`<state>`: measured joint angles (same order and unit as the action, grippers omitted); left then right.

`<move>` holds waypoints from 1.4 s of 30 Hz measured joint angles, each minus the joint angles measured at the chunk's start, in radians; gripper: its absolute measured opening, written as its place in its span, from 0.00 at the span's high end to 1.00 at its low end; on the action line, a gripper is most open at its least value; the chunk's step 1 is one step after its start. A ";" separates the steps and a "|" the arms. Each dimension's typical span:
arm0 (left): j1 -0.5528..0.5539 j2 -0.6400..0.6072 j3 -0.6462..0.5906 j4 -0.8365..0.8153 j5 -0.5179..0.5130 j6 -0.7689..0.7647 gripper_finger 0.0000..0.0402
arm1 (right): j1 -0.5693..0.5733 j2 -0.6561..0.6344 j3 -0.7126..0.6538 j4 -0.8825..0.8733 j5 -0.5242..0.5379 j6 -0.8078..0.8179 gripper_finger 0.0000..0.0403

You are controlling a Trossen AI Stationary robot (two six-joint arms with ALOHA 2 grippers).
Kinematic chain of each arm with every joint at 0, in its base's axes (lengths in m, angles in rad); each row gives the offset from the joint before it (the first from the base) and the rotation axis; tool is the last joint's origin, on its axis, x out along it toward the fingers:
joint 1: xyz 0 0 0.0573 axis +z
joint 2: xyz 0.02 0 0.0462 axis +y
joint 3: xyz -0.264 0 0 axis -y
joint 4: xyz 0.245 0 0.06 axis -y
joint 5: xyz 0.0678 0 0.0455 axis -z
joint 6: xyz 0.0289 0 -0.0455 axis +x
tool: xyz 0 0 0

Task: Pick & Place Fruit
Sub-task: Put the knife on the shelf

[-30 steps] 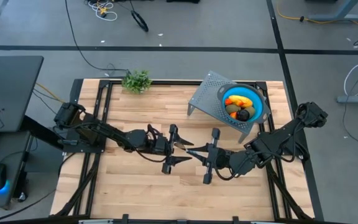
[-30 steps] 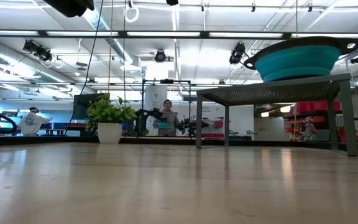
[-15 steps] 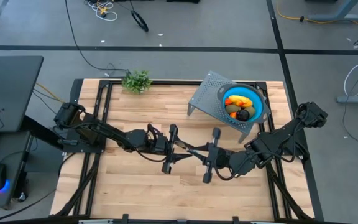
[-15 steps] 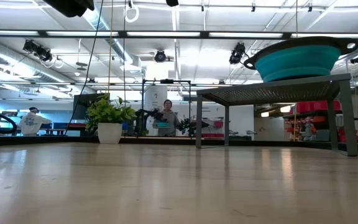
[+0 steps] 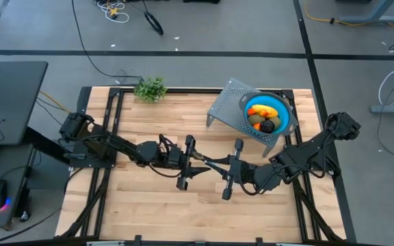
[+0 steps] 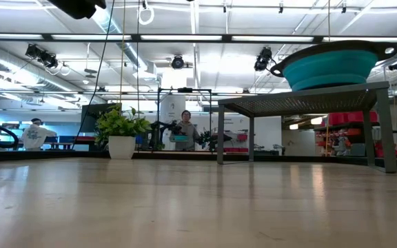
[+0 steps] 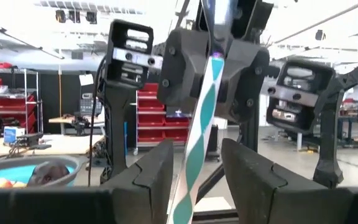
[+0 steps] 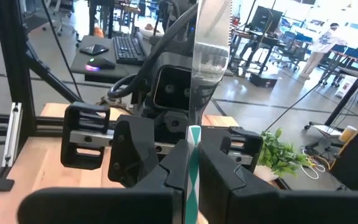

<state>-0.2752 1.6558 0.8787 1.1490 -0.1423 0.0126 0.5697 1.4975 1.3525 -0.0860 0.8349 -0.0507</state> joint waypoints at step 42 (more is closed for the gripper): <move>-0.001 -0.001 0.000 -0.023 -0.045 0.005 0.90 | -0.001 0.000 0.000 -0.009 -0.046 -0.008 0.92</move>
<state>-0.2765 1.6550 0.8787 1.1260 -0.1875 0.0175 0.5690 1.4971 1.3521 -0.0950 0.7887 -0.0582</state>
